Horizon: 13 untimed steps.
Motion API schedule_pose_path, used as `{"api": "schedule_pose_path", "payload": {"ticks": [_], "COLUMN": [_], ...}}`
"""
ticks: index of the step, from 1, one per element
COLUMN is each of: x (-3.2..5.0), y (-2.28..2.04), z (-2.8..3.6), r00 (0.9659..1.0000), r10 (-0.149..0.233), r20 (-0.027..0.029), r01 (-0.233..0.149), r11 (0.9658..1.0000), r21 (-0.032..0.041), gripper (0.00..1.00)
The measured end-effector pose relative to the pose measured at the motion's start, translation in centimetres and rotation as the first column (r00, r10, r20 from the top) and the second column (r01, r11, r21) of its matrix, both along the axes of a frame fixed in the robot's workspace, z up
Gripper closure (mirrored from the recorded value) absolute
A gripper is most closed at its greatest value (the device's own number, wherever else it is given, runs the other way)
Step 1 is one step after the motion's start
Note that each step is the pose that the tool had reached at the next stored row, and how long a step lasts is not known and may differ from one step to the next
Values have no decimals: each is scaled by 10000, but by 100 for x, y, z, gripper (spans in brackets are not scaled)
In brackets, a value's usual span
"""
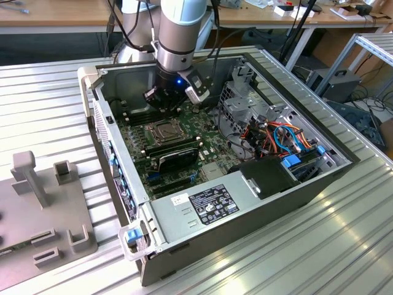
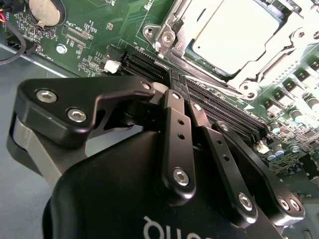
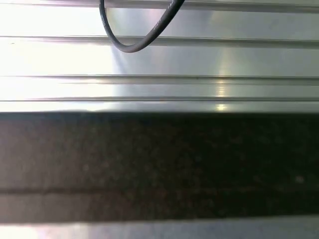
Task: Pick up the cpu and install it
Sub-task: 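Install the first cpu locking lever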
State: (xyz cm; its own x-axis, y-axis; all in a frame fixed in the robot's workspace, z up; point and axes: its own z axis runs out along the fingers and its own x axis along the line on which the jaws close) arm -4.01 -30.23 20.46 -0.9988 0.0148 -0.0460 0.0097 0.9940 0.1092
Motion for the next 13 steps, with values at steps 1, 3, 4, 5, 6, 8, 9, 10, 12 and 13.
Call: {"api": "schedule_pose_path", "payload": {"ticks": [1, 3, 4, 5, 6, 8, 9, 10, 12, 13], "x": [0, 0, 0, 0, 0, 0, 0, 0, 0, 0], "y": [-2, -12, -16, -25, -34, -51, -58, -65, -74, -77], "z": [0, 0, -1, -1, -1, -1, -1, 0, -1, -1], "r00": [10000, 10000, 10000, 10000, 10000, 10000, 10000, 10000, 10000, 10000], "r10": [0, 1, 1, 0, 0, 0, 0, 1, -1, -2], "r20": [0, 0, 1, 1, 1, 1, 1, 0, 0, 1], "r01": [0, -1, -1, 0, 0, 0, 0, -1, 1, 2], "r11": [10000, 10000, 10000, 9999, 9999, 9999, 9999, 9999, 9999, 9999], "r21": [25, 77, 90, 105, 113, 114, 113, 112, 113, 113], "gripper": [89, 89, 89, 89, 89, 89, 89, 89, 89, 89]}}
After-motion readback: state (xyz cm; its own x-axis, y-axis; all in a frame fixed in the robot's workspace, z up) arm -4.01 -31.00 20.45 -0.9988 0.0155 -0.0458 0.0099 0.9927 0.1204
